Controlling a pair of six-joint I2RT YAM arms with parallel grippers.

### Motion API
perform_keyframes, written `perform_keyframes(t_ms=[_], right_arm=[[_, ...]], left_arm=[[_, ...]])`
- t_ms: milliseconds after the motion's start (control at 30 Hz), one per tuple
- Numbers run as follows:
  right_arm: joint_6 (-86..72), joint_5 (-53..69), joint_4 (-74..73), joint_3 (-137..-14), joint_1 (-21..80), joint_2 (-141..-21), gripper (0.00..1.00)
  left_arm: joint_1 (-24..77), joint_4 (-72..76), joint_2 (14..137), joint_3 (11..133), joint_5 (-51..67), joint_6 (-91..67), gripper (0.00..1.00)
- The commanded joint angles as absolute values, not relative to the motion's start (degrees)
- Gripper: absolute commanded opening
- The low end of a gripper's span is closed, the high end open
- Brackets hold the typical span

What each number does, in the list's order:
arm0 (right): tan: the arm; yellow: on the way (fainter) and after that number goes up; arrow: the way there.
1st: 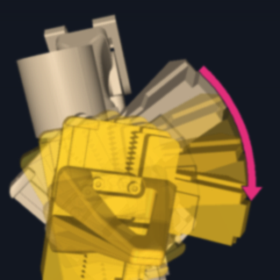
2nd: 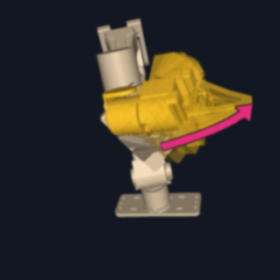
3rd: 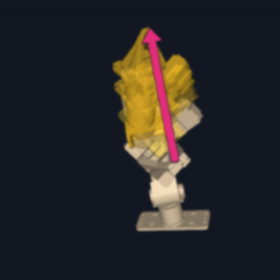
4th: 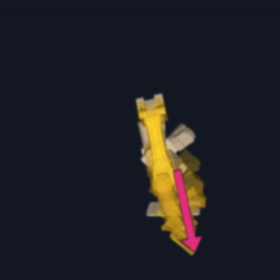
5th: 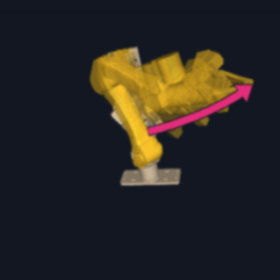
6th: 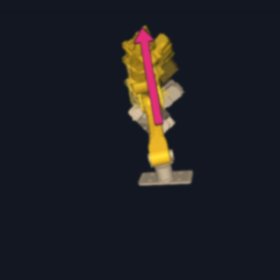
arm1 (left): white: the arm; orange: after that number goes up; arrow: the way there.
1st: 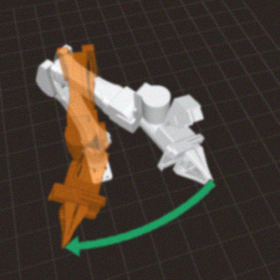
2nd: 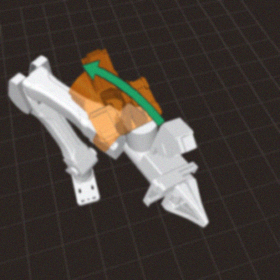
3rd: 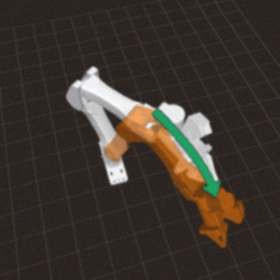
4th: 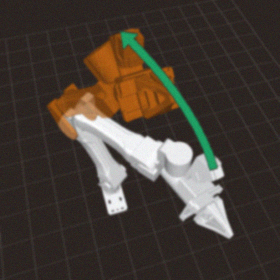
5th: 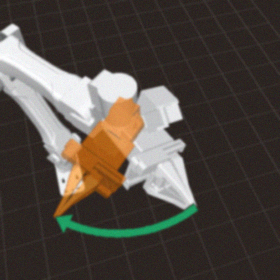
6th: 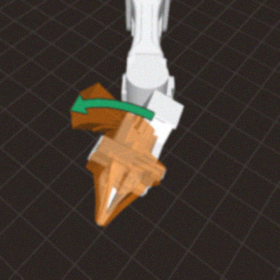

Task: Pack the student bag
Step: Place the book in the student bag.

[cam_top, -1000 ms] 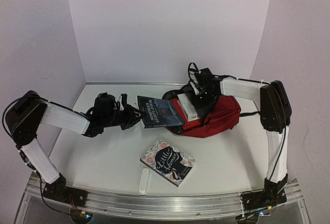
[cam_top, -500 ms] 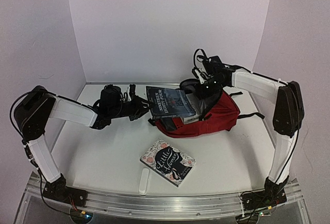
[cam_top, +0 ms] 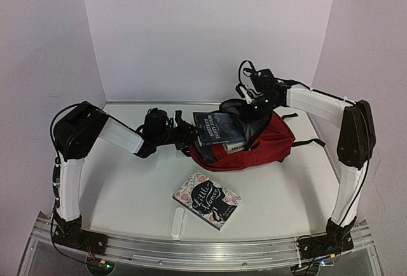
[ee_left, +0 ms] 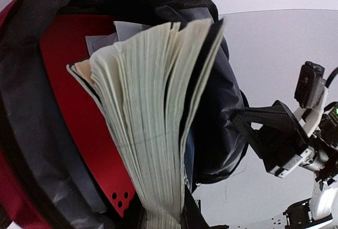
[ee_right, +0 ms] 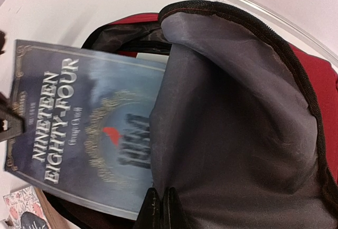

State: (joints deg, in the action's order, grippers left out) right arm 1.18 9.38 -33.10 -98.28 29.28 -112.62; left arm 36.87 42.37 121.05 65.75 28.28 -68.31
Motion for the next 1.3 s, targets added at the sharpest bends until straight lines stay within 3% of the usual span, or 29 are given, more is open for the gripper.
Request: perform_keyframes(t_ms=[0,267,367,600,833,900,967,1067,1100,1167,1267], right_arm=[[0.44,13.20,-31.64,-101.53,29.82,-111.12,0.00],[-1.03,13.77,-31.64,-102.68,29.80,-112.75,0.00],[-1.40,13.30,-31.61,-103.27,29.81,-113.42,0.00],[-1.37,12.76,-31.41,-103.77,27.59,-116.87,0.00],[-1.01,14.01,-31.03,-103.41,24.65,-121.63,0.00],[-0.50,15.24,-31.42,-103.96,24.34,-122.69,0.01],[1.92,17.68,-32.49,-103.71,24.28,-121.70,0.10],[4.55,22.53,-35.49,-102.14,24.28,-117.19,0.55],[5.61,23.65,-36.85,-101.31,24.29,-115.07,0.64],[7.11,25.24,-39.35,-98.77,24.32,-110.00,0.80],[7.09,29.83,-42.19,-92.68,24.36,-103.38,0.88]], left_arm=[[38.75,38.36,125.33,79.08,30.37,-68.67,0.00],[41.11,24.70,137.98,101.29,31.76,-67.16,0.03],[42.13,20.79,140.72,106.60,32.08,-66.21,0.09],[42.36,6.75,135.04,105.69,26.59,-56.92,0.46],[42.34,-11.78,122.18,101.09,16.32,-42.88,0.94],[42.30,-13.49,118.65,97.74,15.59,-40.34,0.99],[42.16,-15.18,115.71,94.43,15.52,-39.03,1.00],[42.18,-17.00,112.29,88.39,16.89,-37.44,1.00],[42.19,-16.99,111.09,86.10,17.35,-37.36,1.00],[42.17,-16.78,108.44,81.54,18.17,-37.22,1.00],[42.19,-16.09,105.50,74.97,19.71,-36.75,1.00]])
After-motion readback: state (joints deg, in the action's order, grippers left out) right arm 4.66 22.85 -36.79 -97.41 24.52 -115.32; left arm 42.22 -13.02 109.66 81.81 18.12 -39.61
